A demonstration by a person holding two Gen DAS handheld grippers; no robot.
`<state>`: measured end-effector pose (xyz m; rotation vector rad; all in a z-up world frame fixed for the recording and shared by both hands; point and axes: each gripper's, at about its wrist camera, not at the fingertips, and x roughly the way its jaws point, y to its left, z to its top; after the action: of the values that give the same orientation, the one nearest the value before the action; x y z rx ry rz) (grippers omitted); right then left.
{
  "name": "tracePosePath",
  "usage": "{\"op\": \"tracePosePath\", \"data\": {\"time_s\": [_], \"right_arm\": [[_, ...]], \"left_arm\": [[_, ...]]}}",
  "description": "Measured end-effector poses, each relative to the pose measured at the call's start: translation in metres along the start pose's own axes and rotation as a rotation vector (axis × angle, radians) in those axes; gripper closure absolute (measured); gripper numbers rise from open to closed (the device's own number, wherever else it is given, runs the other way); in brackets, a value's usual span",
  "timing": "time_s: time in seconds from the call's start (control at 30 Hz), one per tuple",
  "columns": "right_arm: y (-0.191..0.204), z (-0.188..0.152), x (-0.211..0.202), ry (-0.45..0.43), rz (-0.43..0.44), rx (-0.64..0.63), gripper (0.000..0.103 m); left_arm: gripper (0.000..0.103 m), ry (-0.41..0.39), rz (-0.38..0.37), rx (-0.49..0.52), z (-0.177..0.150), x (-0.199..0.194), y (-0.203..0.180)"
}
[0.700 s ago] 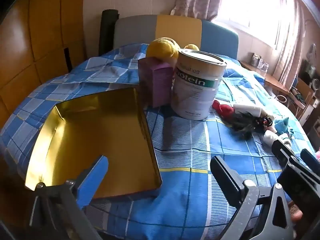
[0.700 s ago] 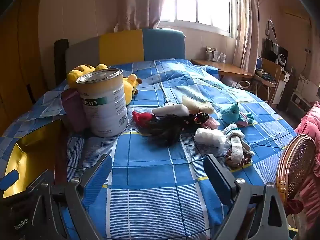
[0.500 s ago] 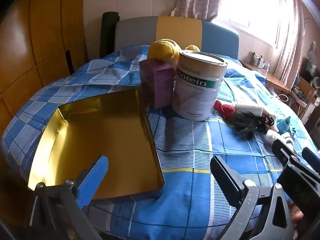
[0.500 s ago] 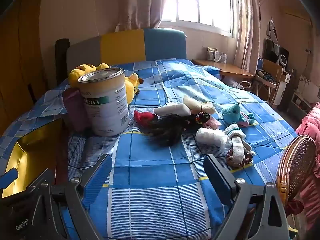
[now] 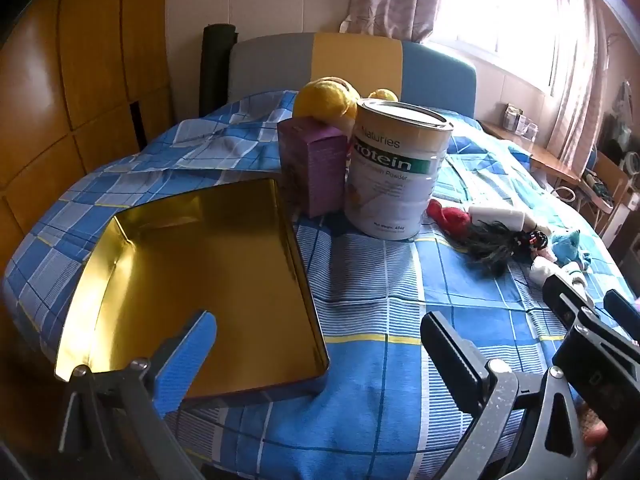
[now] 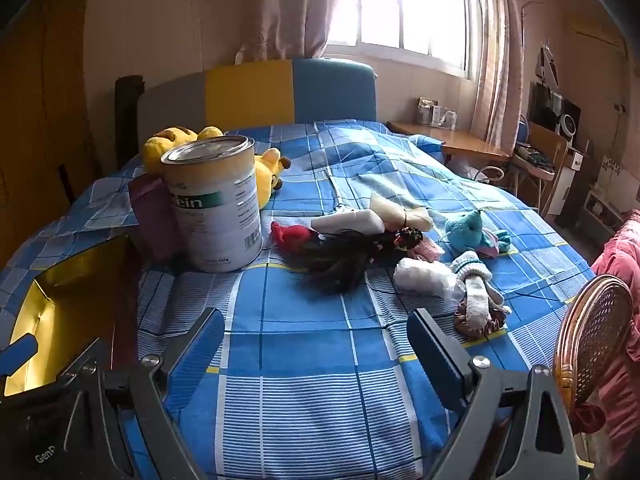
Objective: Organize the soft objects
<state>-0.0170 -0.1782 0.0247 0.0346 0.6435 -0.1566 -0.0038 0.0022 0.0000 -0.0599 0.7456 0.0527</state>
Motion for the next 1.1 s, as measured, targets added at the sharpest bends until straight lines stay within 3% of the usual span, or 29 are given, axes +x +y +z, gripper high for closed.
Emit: {"op": "tracePosePath", "data": {"time_s": [1.1], "right_arm": [[-0.0012, 0.0004, -0.0013, -0.003, 0.000, -0.002, 0.008]], "left_arm": [[0.000, 0.023, -0.009, 0.004, -0.0048, 0.0035, -0.0023]]}}
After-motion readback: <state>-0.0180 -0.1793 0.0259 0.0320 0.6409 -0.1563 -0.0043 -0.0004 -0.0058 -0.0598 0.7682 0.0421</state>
